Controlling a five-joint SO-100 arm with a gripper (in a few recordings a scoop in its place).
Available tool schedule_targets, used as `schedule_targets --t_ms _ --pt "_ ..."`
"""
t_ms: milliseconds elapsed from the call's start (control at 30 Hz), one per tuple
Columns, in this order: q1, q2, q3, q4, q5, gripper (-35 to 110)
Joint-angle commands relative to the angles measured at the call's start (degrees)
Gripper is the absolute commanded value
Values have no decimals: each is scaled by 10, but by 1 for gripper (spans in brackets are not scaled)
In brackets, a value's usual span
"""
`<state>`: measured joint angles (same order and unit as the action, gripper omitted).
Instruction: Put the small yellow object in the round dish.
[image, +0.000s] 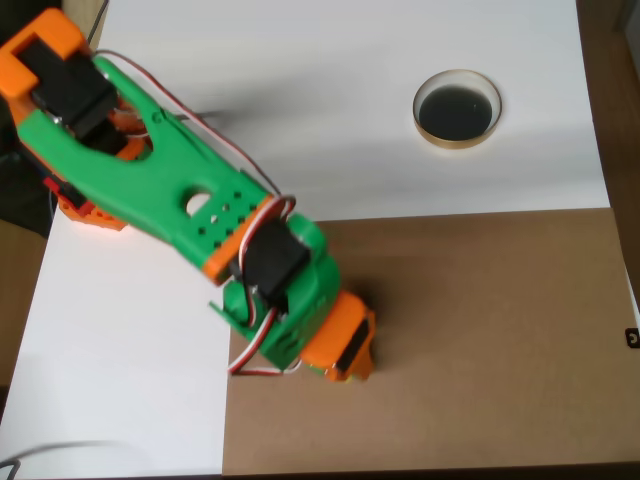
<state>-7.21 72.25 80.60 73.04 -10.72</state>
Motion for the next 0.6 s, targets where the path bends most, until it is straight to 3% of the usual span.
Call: schedule_targets --t_ms 0,567 --pt "-30 69 -38 21 -26 0" --pt "-268 87 -57 73 -48 0"
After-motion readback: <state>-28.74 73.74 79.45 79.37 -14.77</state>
